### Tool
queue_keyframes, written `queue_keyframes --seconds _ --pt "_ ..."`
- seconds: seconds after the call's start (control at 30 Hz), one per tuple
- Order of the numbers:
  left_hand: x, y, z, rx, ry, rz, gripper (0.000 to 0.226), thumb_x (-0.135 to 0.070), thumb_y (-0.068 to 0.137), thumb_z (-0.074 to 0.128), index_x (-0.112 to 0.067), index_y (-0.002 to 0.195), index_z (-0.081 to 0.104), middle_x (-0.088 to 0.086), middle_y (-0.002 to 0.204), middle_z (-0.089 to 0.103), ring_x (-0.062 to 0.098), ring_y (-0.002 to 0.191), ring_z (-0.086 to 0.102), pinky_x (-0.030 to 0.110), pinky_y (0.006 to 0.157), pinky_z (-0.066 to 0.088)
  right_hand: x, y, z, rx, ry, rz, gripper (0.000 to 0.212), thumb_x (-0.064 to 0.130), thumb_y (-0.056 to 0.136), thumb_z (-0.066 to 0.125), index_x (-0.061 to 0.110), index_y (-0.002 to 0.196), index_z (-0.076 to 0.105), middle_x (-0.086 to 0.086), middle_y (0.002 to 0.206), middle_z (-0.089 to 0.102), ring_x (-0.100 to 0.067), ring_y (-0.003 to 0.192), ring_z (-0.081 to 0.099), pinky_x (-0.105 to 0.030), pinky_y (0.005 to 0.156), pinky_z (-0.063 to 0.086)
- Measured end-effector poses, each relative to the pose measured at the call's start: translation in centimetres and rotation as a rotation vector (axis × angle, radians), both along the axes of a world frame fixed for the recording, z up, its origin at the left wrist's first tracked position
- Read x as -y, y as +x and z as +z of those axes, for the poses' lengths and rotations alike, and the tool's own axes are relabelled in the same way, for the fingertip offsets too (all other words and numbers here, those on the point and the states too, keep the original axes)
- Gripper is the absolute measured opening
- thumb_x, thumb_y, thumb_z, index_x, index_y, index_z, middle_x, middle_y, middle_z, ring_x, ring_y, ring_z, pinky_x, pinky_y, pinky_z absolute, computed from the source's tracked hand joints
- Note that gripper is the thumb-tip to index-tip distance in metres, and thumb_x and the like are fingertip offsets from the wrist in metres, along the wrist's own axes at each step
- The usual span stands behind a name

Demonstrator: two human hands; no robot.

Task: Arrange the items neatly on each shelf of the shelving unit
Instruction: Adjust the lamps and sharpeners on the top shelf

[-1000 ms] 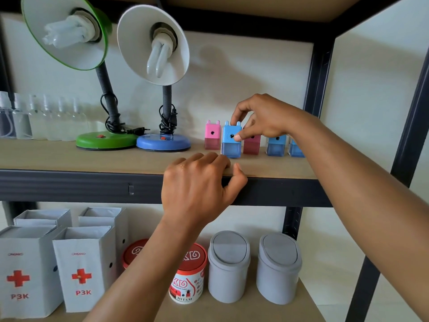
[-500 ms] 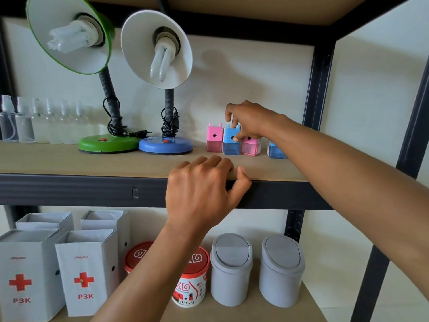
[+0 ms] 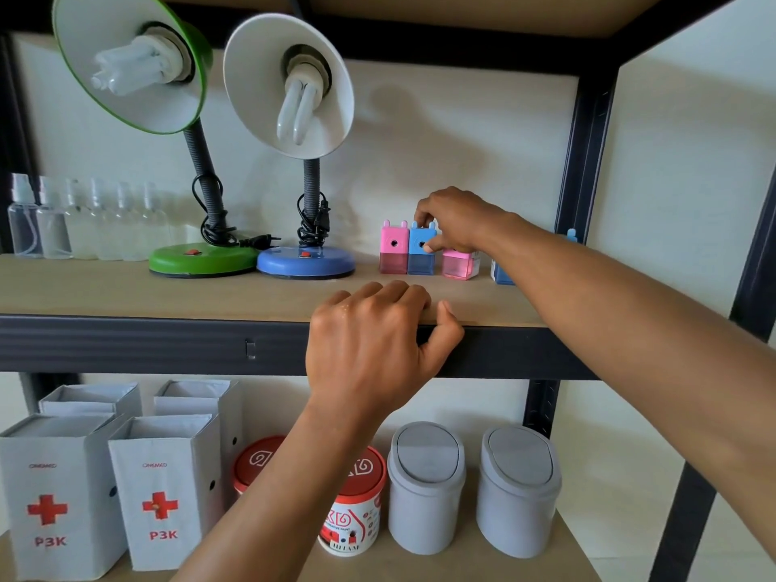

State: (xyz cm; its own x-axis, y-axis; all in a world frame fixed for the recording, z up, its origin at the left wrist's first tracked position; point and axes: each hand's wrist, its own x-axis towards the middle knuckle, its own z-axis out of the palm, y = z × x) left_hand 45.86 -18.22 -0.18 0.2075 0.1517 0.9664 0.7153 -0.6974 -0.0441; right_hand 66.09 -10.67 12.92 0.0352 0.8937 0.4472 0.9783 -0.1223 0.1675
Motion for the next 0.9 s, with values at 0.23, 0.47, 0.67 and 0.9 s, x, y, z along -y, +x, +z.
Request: queue_keyframes --seconds 0.23,0.47,0.67,0.9 --pt "0.2 0.0 0.0 -0.005 -0.004 0.007 0.043 -0.046 0.096 0.043 -0.022 0.069 0.068 -0.003 0.066 0.066 0.021 0.061 0.06 0.032 0.055 0.036 1.7 0.9 1.3 -0.066 -0.005 -0.037 0.073 0.044 0.081 0.085 0.016 0.141 0.054 -0.007 0.14 0.058 -0.028 0.127 0.053 -0.044 0.105 0.047" --pt "0.1 0.0 -0.1 0.012 0.012 0.009 0.044 -0.046 0.096 0.044 -0.022 0.067 0.066 -0.002 0.063 0.063 0.022 0.059 0.057 0.032 0.055 0.034 3.1 3.3 1.8 -0.02 -0.102 -0.218 0.064 0.054 0.078 0.085 0.02 0.128 0.065 -0.008 0.133 0.06 -0.029 0.116 0.059 -0.04 0.095 0.05" --pt "0.1 0.0 -0.1 0.017 0.012 0.008 0.044 -0.045 0.097 0.044 -0.022 0.067 0.066 -0.003 0.063 0.063 0.022 0.059 0.057 0.032 0.054 0.035 2.0 3.3 1.3 -0.071 -0.082 -0.12 0.051 0.031 0.079 0.089 0.02 0.124 0.068 -0.008 0.128 0.064 -0.029 0.113 0.062 -0.041 0.097 0.051" --pt "0.0 0.0 -0.2 0.013 0.015 0.006 0.045 -0.046 0.098 0.043 -0.022 0.069 0.068 -0.003 0.064 0.064 0.022 0.059 0.058 0.034 0.054 0.038 1.1 3.3 1.0 -0.11 -0.067 -0.062 0.049 0.025 0.081 0.088 0.018 0.125 0.066 -0.008 0.131 0.065 -0.027 0.113 0.064 -0.04 0.097 0.052"
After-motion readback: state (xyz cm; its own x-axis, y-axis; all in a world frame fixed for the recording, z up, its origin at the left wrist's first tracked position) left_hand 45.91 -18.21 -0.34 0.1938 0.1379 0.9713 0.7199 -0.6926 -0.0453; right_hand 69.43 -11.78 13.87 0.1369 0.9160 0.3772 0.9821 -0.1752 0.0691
